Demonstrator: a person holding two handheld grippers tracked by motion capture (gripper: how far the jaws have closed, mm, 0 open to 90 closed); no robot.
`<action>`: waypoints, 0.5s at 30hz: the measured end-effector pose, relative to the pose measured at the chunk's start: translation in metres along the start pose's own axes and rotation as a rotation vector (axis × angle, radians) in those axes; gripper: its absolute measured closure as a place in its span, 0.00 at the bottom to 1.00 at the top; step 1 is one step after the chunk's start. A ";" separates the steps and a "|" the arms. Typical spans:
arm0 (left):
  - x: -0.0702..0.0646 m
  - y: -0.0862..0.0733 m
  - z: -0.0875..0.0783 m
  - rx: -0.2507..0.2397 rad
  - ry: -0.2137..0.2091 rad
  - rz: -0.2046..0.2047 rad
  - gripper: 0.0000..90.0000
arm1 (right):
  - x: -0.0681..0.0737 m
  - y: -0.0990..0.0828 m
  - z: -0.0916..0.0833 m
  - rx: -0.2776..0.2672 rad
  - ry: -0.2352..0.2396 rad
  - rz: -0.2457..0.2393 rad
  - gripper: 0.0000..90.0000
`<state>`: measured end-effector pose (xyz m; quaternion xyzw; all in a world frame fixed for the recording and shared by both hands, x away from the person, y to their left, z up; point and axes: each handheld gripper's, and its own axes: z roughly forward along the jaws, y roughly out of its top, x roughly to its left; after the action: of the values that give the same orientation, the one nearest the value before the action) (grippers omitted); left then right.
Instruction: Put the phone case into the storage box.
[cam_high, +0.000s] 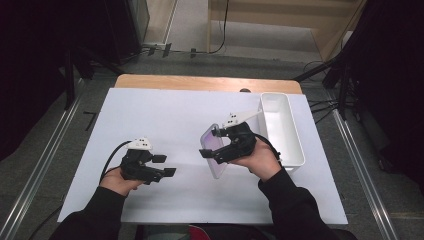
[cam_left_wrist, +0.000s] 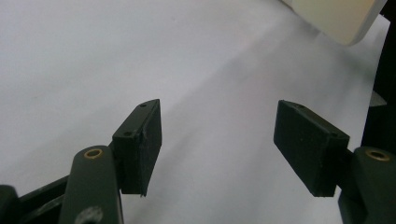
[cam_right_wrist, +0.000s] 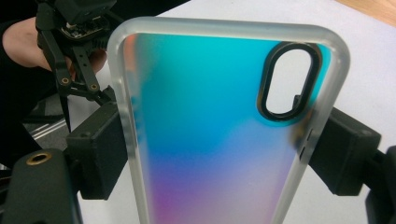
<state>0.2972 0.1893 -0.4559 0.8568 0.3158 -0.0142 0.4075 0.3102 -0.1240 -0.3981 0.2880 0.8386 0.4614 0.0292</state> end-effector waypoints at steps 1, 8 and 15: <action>0.000 -0.002 0.000 0.005 0.006 -0.002 0.36 | 0.000 0.000 -0.001 0.001 -0.002 0.001 0.16; 0.001 -0.008 -0.003 0.031 0.008 0.004 0.36 | -0.001 0.004 -0.011 -0.018 -0.028 0.007 0.16; 0.003 -0.012 -0.006 0.031 0.004 -0.009 0.32 | -0.002 0.007 -0.020 -0.019 -0.050 0.014 0.16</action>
<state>0.2912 0.2005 -0.4610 0.8615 0.3202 -0.0192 0.3935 0.3087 -0.1373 -0.3817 0.3048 0.8313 0.4621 0.0497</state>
